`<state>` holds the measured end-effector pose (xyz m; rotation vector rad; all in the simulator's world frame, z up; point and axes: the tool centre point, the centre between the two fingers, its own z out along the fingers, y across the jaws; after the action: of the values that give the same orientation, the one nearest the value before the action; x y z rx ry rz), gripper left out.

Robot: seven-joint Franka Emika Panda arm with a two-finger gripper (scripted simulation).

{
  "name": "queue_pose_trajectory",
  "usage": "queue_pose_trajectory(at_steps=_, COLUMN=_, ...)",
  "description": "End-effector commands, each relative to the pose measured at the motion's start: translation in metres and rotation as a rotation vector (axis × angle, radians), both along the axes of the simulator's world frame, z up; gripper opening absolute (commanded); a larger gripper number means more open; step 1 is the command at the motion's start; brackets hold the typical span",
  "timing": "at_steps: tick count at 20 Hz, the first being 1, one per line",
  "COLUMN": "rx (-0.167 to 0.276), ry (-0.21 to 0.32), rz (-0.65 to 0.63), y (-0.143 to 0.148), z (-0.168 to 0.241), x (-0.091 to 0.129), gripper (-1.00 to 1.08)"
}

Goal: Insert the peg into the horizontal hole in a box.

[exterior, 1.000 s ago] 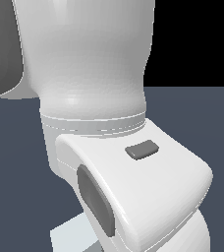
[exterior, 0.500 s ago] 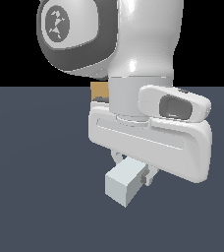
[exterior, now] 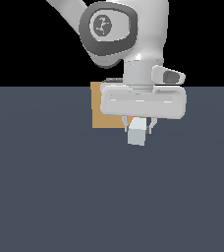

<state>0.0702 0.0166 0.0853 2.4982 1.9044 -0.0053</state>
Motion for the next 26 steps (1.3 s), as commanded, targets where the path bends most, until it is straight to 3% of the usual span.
queue_pose_trajectory(at_steps=1, rx=0.000, ry=-0.003, rz=0.100, y=0.032, z=0.011, x=0.001, gripper=-1.00)
queue_pose_trajectory(at_steps=5, rx=0.001, ry=-0.003, rz=0.221, y=0.071, z=0.021, x=-0.005, gripper=-1.00)
queue_pose_trajectory(at_steps=10, rx=0.002, ry=-0.002, rz=0.299, y=0.095, z=0.028, x=-0.011, gripper=-1.00)
queue_pose_trajectory(at_steps=26, rx=0.002, ry=-0.001, rz=0.297, y=0.093, z=0.028, x=-0.012, gripper=-1.00)
